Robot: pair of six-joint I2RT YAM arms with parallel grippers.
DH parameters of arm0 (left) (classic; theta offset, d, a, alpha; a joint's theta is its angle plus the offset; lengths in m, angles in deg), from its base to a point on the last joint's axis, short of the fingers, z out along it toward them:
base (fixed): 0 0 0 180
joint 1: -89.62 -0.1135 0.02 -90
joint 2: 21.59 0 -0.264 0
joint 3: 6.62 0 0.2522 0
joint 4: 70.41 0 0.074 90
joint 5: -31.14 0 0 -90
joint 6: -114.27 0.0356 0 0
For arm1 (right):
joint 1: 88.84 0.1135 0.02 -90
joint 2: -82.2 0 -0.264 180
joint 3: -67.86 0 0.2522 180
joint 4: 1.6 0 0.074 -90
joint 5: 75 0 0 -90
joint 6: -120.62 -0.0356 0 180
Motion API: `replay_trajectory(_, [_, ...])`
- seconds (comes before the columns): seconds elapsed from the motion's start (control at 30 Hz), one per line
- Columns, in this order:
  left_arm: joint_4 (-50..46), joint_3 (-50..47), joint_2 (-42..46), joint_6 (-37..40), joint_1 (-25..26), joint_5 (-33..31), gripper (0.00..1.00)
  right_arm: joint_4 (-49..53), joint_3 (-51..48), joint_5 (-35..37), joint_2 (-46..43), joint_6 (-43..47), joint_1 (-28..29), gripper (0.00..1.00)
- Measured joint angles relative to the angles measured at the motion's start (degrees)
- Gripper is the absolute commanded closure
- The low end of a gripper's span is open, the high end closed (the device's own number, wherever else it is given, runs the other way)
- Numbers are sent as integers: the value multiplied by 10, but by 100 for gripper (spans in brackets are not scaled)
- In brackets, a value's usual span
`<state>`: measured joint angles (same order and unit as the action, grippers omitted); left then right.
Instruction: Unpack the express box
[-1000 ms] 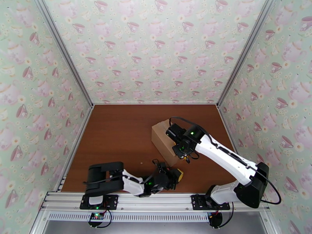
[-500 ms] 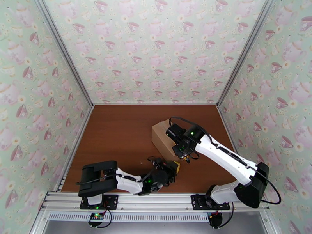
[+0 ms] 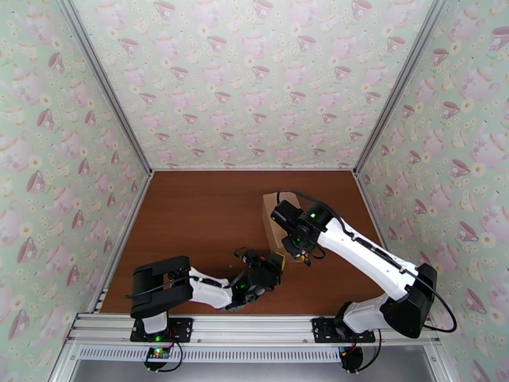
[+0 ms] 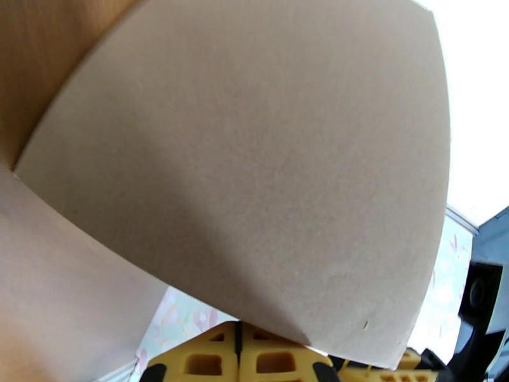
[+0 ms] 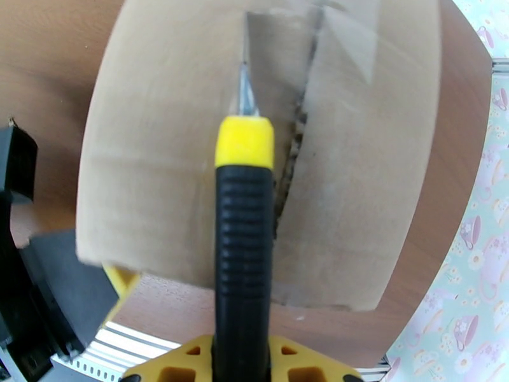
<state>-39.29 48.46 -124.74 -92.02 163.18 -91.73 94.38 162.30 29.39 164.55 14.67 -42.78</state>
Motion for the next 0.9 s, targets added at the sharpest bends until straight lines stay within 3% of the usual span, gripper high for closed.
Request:
replay_trajectory(0.2, [-38,1,35,54,-10,8,100,11,21,-1,2,-4,0,100])
replay_trajectory(0.43, [-171,9,215,193,-2,30,99,4,67,-19,-6,-4,0,100])
replay_trajectory(0.5, [-224,17,266,228,7,32,71,-3,75,-36,-14,-4,0,100])
replay_trajectory(0.53, [-254,22,295,249,13,32,48,-10,77,-47,-18,-4,0,100])
replay_trajectory(0.57, [-278,23,320,269,17,31,33,-17,77,-59,-22,-4,0,100])
replay_trajectory(0.6, [-301,23,343,287,20,29,26,-24,77,-71,-26,-3,0,100])
replay_trajectory(0.73, [-353,1,443,368,20,17,8,-76,76,-142,-47,-2,0,100])
replay_trajectory(0.9, [-358,-49,553,482,-30,15,6,-191,52,-269,-96,-11,-1,100])
